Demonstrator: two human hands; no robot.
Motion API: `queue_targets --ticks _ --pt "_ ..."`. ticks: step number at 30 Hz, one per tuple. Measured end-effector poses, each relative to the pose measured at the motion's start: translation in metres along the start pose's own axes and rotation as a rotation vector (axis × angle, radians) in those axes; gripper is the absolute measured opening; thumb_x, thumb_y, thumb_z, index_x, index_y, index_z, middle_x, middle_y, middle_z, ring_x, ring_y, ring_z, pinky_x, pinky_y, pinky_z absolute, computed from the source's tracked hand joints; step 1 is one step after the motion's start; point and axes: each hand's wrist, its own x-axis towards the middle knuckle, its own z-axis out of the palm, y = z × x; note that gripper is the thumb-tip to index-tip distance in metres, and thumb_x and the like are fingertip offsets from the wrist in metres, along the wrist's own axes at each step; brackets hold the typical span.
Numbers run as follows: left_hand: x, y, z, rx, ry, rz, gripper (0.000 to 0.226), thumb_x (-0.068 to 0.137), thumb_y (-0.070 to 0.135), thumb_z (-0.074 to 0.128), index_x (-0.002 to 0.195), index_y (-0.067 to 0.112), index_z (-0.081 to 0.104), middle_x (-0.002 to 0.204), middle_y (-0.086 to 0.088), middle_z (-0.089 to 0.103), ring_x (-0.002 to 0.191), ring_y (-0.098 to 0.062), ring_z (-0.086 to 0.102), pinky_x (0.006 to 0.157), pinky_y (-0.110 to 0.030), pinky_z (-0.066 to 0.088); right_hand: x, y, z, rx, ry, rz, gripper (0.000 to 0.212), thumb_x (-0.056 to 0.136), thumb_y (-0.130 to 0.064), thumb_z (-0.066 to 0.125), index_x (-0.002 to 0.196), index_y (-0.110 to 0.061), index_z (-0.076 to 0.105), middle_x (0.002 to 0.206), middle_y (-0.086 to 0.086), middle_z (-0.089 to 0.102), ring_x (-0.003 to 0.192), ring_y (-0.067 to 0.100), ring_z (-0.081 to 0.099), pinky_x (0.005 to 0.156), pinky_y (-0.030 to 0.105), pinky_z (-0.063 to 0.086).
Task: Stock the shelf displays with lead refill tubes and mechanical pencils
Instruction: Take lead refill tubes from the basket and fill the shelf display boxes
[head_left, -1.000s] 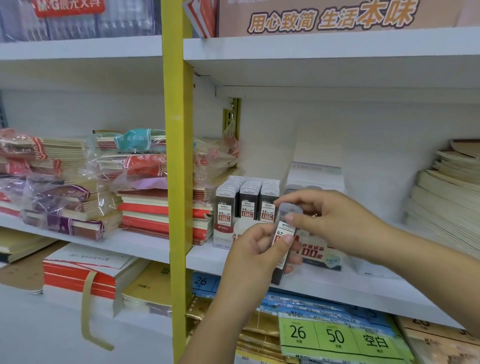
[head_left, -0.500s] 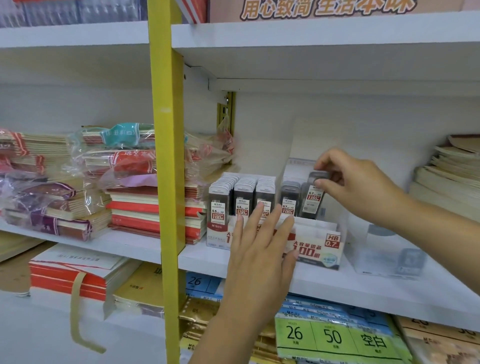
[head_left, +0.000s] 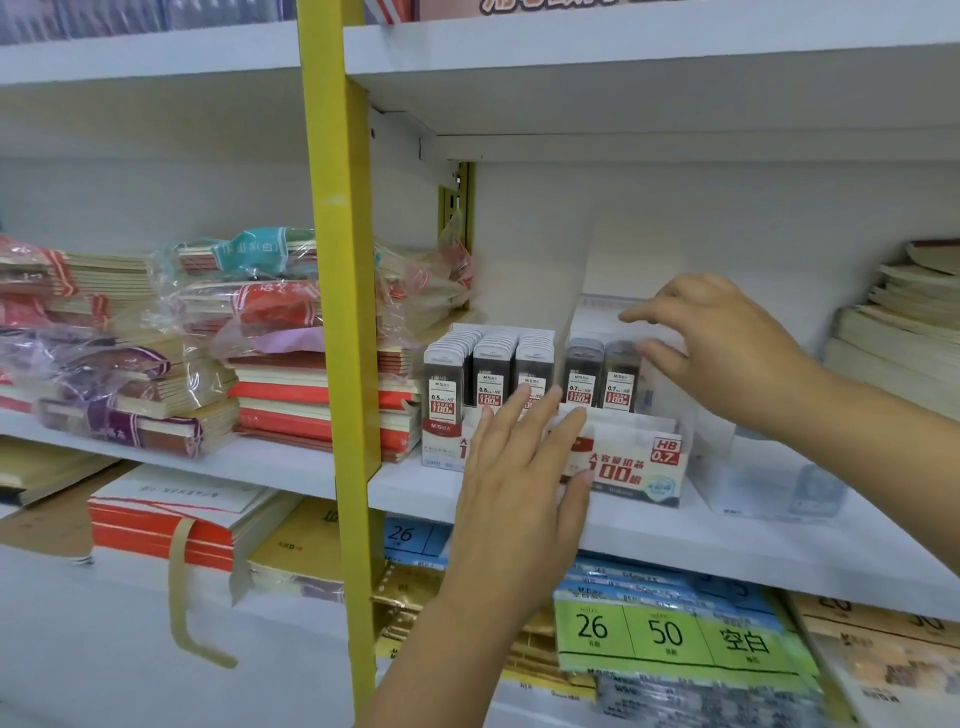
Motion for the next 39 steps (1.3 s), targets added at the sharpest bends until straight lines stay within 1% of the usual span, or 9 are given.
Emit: queue_targets --ticks 3,5,9,13,20,23,29,33,39 --pt "-0.023 0.012 -0.005 -0.111 0.068 0.003 0.042 0.097 0.034 0.046 0.135 0.021 0.058 0.138 0.008 0.057 0.133 -0.01 0.042 0.115 -0.025 0.03 -0.049 -0.02 -0.021 0.218 0.2 -0.055 0.022 0.094 -0.023 0.053 0.113 -0.023 0.065 0.09 -0.018 0.053 0.086 0.001 0.043 0.075 0.011 0.033" --pt "-0.051 0.018 -0.004 -0.134 0.011 0.013 0.037 0.095 0.031 0.049 0.127 0.019 0.063 0.125 0.007 0.063 0.119 -0.01 0.048 0.103 -0.017 0.032 -0.095 -0.037 -0.022 0.446 0.209 -0.071 0.019 0.093 -0.025 0.052 0.107 -0.028 0.064 0.086 -0.022 0.057 0.078 0.004 0.052 0.071 0.01 0.04" --pt "-0.141 0.009 0.011 -0.132 -0.42 -0.036 0.035 0.097 0.031 0.051 0.128 0.02 0.063 0.126 0.003 0.062 0.119 -0.016 0.049 0.099 -0.025 0.037 -0.196 -0.058 0.029 0.699 -0.115 0.065 0.02 0.093 -0.027 0.055 0.105 -0.041 0.059 0.084 -0.014 0.061 0.075 0.006 0.058 0.061 0.013 0.041" --pt "-0.253 -0.016 0.043 -0.121 -0.828 -0.356 0.037 0.099 0.029 0.055 0.136 0.023 0.056 0.135 0.001 0.058 0.125 -0.018 0.051 0.102 -0.03 0.04 -0.307 -0.069 0.13 0.716 -0.599 0.358 0.02 0.098 -0.025 0.052 0.111 -0.038 0.058 0.097 -0.019 0.061 0.081 0.002 0.057 0.067 0.018 0.044" --pt "-0.39 -0.038 0.097 -0.125 -1.017 -0.902 0.039 0.097 0.025 0.059 0.136 0.017 0.056 0.132 -0.008 0.06 0.116 -0.024 0.059 0.089 -0.026 0.042 -0.46 -0.103 0.255 0.617 -0.926 0.723 0.021 0.088 -0.024 0.059 0.108 -0.03 0.065 0.096 -0.011 0.065 0.089 0.011 0.062 0.081 0.03 0.048" --pt "-0.413 -0.042 0.114 -0.133 -1.048 -0.981 0.039 0.096 0.023 0.061 0.134 0.013 0.058 0.131 -0.01 0.062 0.112 -0.025 0.061 0.091 -0.03 0.045 -0.492 -0.11 0.276 0.618 -1.039 0.744 0.027 0.084 -0.026 0.069 0.109 -0.016 0.063 0.108 0.005 0.064 0.101 0.022 0.06 0.083 0.031 0.047" --pt "-0.41 -0.044 0.162 -0.186 -0.953 -1.082 0.034 0.096 0.031 0.063 0.126 0.014 0.063 0.11 -0.002 0.067 0.082 -0.011 0.057 0.073 -0.02 0.041 -0.515 -0.119 0.291 0.501 -1.203 0.706 0.092 0.072 -0.055 0.075 0.146 -0.022 0.032 0.143 0.004 0.028 0.133 0.027 0.027 0.112 0.039 0.029" --pt "-0.403 -0.046 0.189 -0.191 -0.889 -1.179 0.038 0.097 0.033 0.062 0.131 0.017 0.057 0.119 -0.003 0.068 0.094 -0.015 0.064 0.082 -0.024 0.049 -0.517 -0.118 0.3 0.477 -1.171 0.74 0.083 0.074 -0.045 0.077 0.142 -0.021 0.036 0.138 0.004 0.027 0.131 0.028 0.03 0.11 0.036 0.029" --pt "-0.405 -0.046 0.213 -0.221 -0.718 -1.34 0.048 0.086 0.037 0.075 0.123 0.024 0.047 0.116 0.001 0.066 0.095 -0.013 0.057 0.084 -0.027 0.043 -0.519 -0.114 0.301 0.504 -1.163 0.789 0.074 0.079 -0.038 0.076 0.142 -0.027 0.04 0.137 0.013 0.036 0.127 0.03 0.041 0.109 0.037 0.034"
